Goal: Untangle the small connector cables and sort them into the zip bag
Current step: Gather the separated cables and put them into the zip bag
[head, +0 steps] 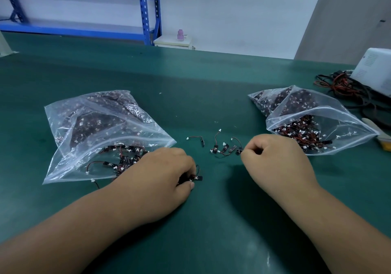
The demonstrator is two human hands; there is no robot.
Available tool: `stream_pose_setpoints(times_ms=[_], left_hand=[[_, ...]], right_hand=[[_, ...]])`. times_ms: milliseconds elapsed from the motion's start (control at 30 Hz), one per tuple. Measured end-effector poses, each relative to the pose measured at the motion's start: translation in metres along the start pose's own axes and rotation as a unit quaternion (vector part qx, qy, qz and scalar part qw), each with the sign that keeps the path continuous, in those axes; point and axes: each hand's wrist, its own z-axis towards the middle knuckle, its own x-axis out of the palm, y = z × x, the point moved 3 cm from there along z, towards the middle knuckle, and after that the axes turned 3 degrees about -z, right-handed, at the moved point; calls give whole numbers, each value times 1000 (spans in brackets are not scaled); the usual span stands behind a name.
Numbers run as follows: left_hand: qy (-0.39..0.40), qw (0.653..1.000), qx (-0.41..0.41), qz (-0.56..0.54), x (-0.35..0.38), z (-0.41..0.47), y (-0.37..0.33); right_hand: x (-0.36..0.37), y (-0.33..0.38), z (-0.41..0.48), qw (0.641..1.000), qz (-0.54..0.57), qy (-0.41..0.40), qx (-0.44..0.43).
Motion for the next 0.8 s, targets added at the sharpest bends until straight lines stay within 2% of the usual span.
stream_pose_setpoints(times_ms=[167,267,367,467,567,633,800], left_hand=[[0,1000,1,-3,-2,2,0],[4,1000,12,-11,-2,3,-2],[5,999,9,-39,-1,2,-3],[-3,998,-1,-68,-1,1,-2],[-11,996,-6,-92,-1,1,-1],[-12,995,-3,-97,-1,1,-2],[-15,994,0,-109,-1,0,-3]], right_hand=[[1,-3,2,999,-25,21,11],[5,-1,0,995,-56,86,-4],[7,4,-5,991,-34,128,-10],[5,12,-9,989,-10,134,-69],[9,31,-23,965,-12,202,-167],[15,40,-34,953,-15,231,-196],[23,45,-40,964,-20,191,-183]])
